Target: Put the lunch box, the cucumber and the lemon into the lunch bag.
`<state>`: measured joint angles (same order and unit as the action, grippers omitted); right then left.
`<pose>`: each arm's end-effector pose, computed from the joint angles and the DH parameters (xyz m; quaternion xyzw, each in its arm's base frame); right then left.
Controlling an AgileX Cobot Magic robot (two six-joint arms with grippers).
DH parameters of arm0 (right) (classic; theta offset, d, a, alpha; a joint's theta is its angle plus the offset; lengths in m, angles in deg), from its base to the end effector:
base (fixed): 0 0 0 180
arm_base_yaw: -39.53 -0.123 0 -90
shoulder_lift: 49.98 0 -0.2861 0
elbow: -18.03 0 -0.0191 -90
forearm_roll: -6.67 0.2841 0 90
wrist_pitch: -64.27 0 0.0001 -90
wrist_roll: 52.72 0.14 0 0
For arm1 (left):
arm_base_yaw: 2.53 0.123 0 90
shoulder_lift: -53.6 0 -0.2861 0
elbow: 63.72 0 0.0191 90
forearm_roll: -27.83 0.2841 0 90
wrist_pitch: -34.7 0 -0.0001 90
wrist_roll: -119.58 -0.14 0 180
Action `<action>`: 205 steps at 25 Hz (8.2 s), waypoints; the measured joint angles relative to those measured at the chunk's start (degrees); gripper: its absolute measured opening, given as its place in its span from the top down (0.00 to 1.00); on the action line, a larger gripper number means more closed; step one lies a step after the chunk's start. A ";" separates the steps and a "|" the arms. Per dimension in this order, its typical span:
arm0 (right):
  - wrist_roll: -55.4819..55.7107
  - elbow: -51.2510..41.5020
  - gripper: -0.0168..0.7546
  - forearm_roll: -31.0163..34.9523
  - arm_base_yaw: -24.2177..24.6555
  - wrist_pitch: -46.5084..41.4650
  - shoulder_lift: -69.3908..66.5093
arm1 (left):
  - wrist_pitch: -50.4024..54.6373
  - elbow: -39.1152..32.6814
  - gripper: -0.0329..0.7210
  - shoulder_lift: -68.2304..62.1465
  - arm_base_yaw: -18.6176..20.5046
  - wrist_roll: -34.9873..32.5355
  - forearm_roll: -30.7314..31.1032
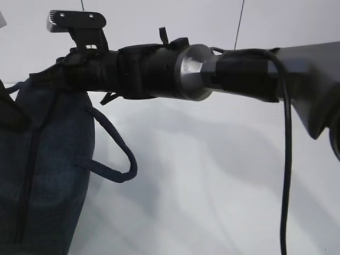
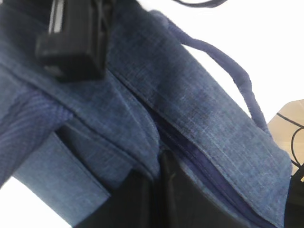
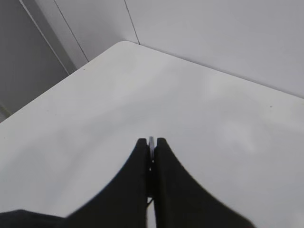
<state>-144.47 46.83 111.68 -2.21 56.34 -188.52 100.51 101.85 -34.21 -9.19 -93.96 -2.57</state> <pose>0.4505 0.4271 0.1924 -0.2354 0.7714 0.3203 0.4970 0.2938 -0.0994 0.2475 0.2529 0.9295 -0.2189 0.1556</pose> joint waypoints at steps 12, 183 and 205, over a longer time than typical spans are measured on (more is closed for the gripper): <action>0.57 0.12 0.99 0.00 0.00 -0.86 -1.50 | 0.13 0.00 0.96 0.00 0.00 -5.27 -0.79; 75.94 -40.03 0.59 -94.15 14.85 -51.72 43.47 | 4.94 12.81 0.39 -4.03 -19.20 31.69 18.23; 76.19 -40.03 0.59 -96.18 14.85 -52.05 43.47 | 4.61 12.81 0.40 -14.23 -20.30 32.86 22.18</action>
<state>-68.28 6.79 15.49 12.63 4.29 -145.04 105.12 114.66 -48.44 -29.48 -61.11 19.61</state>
